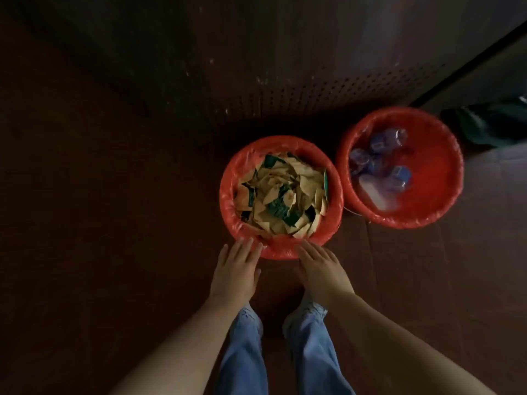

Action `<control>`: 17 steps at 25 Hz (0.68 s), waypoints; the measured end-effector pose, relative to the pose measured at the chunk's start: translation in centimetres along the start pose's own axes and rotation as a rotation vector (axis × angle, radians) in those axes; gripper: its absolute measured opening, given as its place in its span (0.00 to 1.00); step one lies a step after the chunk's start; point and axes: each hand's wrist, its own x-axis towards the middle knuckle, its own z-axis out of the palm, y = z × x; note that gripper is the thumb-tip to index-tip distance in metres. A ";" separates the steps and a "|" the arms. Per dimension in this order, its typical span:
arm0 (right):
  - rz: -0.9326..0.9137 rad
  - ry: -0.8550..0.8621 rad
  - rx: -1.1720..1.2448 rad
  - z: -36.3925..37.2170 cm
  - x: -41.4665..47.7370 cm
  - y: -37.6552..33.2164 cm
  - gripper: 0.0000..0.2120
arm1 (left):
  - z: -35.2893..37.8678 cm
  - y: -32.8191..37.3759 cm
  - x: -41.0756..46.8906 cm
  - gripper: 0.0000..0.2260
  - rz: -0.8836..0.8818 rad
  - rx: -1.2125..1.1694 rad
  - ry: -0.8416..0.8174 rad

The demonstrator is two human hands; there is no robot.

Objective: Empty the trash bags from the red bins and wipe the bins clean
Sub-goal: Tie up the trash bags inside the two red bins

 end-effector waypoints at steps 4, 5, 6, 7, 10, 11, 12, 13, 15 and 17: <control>-0.030 0.005 -0.032 3.5 2.5 0.5 0.26 | 3.9 -0.8 1.9 0.29 0.041 0.069 -0.021; -0.038 0.003 -0.050 4.3 3.0 0.4 0.26 | 4.6 -0.9 2.4 0.29 0.041 0.079 -0.030; -0.058 0.011 -0.064 5.0 3.4 0.2 0.25 | 5.2 -0.9 2.6 0.29 0.044 0.082 -0.038; -0.069 0.025 -0.086 5.4 3.8 0.1 0.24 | 5.7 -1.1 2.9 0.29 0.042 0.098 -0.042; -0.084 0.090 -0.137 5.6 4.8 -0.5 0.18 | 6.2 -1.7 3.4 0.28 0.048 0.125 -0.026; -0.095 0.127 -0.154 5.5 5.0 -0.7 0.14 | 6.1 -1.8 3.5 0.27 0.052 0.136 -0.018; -0.118 0.167 -0.167 5.5 5.3 -0.9 0.11 | 6.0 -1.9 3.6 0.26 0.059 0.138 -0.014; -0.138 0.196 -0.173 5.4 5.4 -0.9 0.10 | 5.8 -2.0 3.8 0.25 0.061 0.142 -0.011; -0.167 0.214 -0.156 5.0 5.8 -0.9 0.09 | 5.4 -2.1 4.0 0.24 0.059 0.141 -0.014; -0.141 0.166 -0.128 4.5 6.1 -1.0 0.08 | 5.0 -2.1 4.3 0.22 0.045 0.126 -0.018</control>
